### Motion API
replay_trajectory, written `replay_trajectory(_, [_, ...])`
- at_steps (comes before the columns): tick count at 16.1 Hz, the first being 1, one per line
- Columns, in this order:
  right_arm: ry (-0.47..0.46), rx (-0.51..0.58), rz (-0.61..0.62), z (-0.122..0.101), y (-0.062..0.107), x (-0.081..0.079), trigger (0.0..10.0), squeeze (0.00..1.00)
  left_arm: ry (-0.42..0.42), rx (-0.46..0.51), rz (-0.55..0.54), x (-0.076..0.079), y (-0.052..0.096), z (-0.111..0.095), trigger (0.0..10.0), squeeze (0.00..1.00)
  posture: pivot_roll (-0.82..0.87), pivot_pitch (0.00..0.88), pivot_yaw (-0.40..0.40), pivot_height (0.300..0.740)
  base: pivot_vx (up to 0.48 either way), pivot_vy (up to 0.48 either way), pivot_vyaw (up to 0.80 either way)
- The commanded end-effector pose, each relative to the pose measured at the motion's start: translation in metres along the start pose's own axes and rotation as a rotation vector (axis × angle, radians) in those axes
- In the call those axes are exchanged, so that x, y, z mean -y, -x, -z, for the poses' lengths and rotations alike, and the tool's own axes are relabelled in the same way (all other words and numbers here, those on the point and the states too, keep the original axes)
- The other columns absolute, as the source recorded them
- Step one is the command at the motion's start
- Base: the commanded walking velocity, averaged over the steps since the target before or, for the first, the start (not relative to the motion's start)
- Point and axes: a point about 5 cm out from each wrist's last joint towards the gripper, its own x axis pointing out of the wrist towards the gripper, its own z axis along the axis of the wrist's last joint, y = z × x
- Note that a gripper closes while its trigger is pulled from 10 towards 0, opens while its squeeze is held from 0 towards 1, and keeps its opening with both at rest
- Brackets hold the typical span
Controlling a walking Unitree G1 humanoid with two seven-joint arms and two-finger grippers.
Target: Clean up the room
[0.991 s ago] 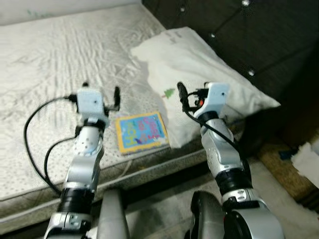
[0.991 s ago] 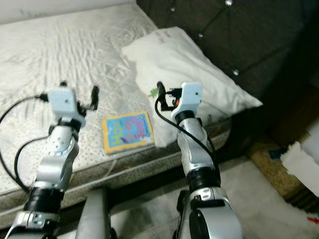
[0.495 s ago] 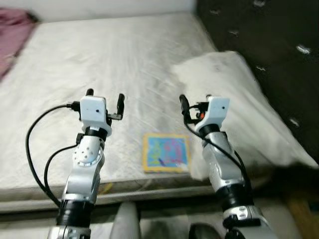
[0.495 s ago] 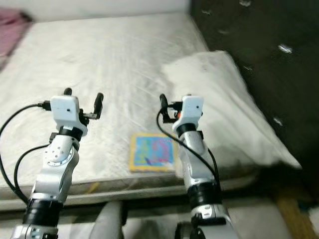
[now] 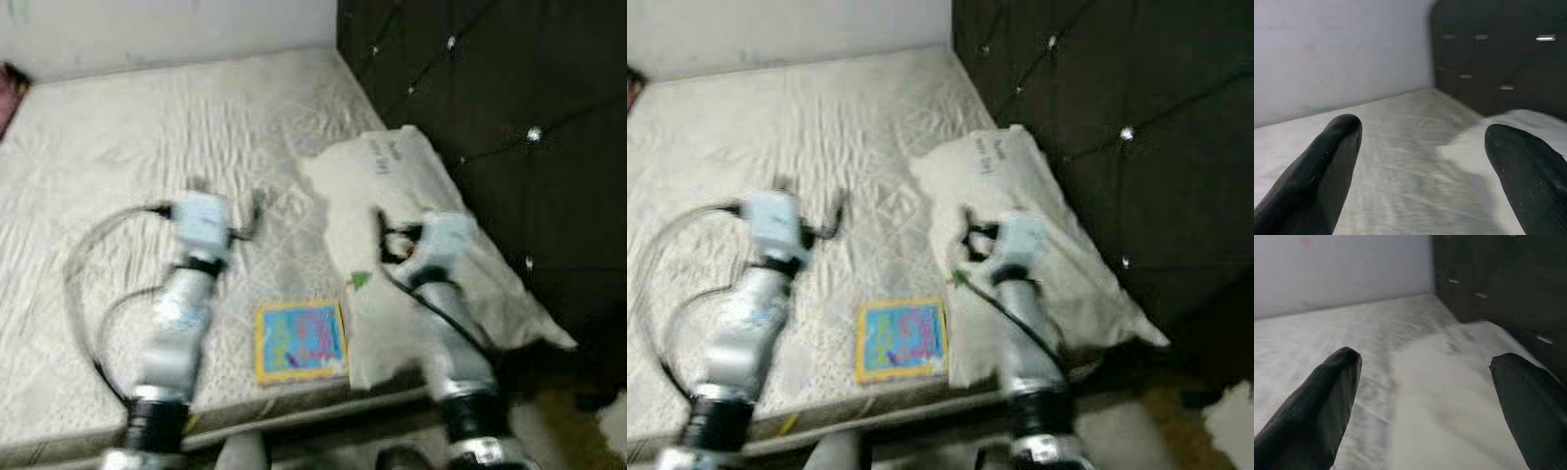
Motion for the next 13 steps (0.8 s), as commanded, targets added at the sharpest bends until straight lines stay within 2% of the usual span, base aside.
replay_trajectory(1, [0.009, 0.013, -0.014, -0.006, -0.002, -0.003, 10.0, 0.00, -0.023, -0.009, -0.026, -0.003, 0.003, 0.002, 10.0, 0.00, 0.08, 0.000, 0.059, 0.740, 0.000, 0.000, 0.00])
replay_trajectory(3, [0.013, 0.008, -0.014, -0.007, 0.000, -0.001, 10.0, 0.00, -0.021, -0.017, 0.015, -0.001, 0.005, 0.004, 10.0, 0.00, 0.07, 0.000, 0.058, 0.740, 0.000, 0.000, 0.00])
replay_trajectory(5, [0.015, 0.004, -0.015, -0.006, 0.001, 0.000, 10.0, 0.00, -0.053, -0.036, -0.005, -0.001, 0.007, 0.008, 10.0, 0.00, 0.07, 0.000, 0.058, 0.740, 0.000, 0.000, 0.00])
replay_trajectory(9, [0.014, -0.031, 0.015, -0.003, 0.003, 0.005, 10.0, 0.00, -0.034, -0.057, 0.002, 0.003, 0.009, 0.011, 10.0, 0.00, 0.06, 0.000, 0.051, 0.740, 0.000, 0.000, 0.00])
replay_trajectory(13, [0.033, -0.032, 0.050, -0.003, 0.006, 0.010, 10.0, 0.00, -0.009, -0.083, -0.046, -0.005, 0.012, 0.017, 10.0, 0.00, 0.06, 0.000, 0.049, 0.740, 0.000, 0.000, 0.00])
